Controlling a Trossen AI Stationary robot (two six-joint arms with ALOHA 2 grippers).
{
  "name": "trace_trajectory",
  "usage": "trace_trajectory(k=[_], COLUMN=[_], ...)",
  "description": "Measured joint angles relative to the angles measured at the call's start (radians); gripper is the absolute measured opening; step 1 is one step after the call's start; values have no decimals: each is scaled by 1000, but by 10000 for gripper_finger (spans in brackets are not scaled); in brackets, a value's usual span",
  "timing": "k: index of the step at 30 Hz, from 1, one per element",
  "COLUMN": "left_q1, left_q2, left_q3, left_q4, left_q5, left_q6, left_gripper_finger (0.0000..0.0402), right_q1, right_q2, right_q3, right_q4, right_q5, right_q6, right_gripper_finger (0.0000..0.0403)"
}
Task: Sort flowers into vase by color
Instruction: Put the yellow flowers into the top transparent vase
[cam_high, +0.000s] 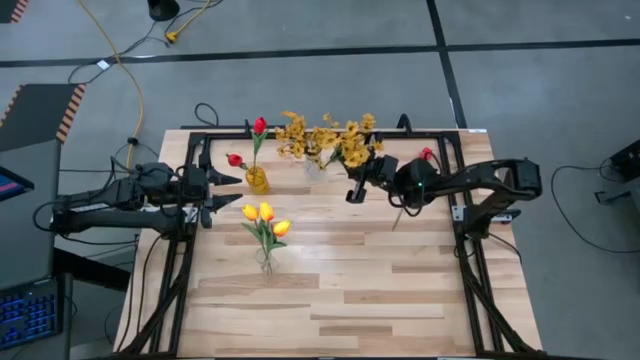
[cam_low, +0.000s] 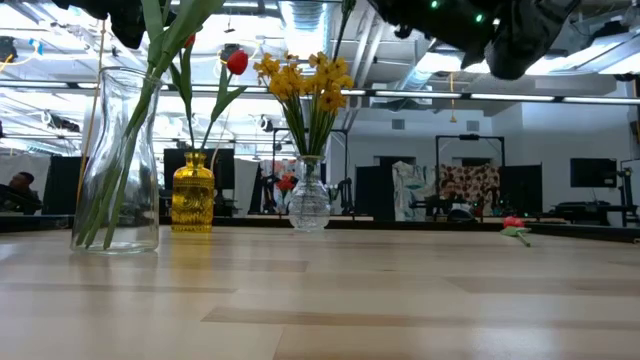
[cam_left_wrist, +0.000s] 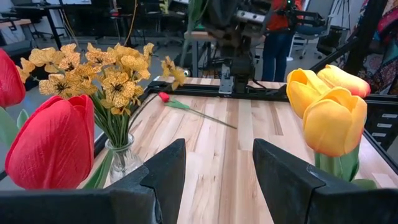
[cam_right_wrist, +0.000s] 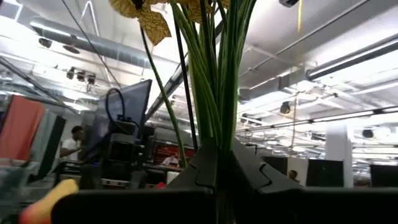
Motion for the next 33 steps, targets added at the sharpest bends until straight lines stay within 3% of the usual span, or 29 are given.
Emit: trace_trajectory(k=[17, 26, 33], left_q1=[0, 0, 0], left_q2=[0, 0, 0], left_q3=[0, 0, 0], left_q4=[0, 0, 0], left_q5=[0, 0, 0], left_q6=[0, 0, 0], left_gripper_finger=[176, 176, 176], right_q1=[137, 87, 31], right_q2=[-44, 128, 260], right_q3=[0, 71, 183], right_q4=[-161, -63, -65], right_q5=[-1, -1, -1], right_q6=[-10, -21, -170], right_gripper_finger=[43, 44, 44])
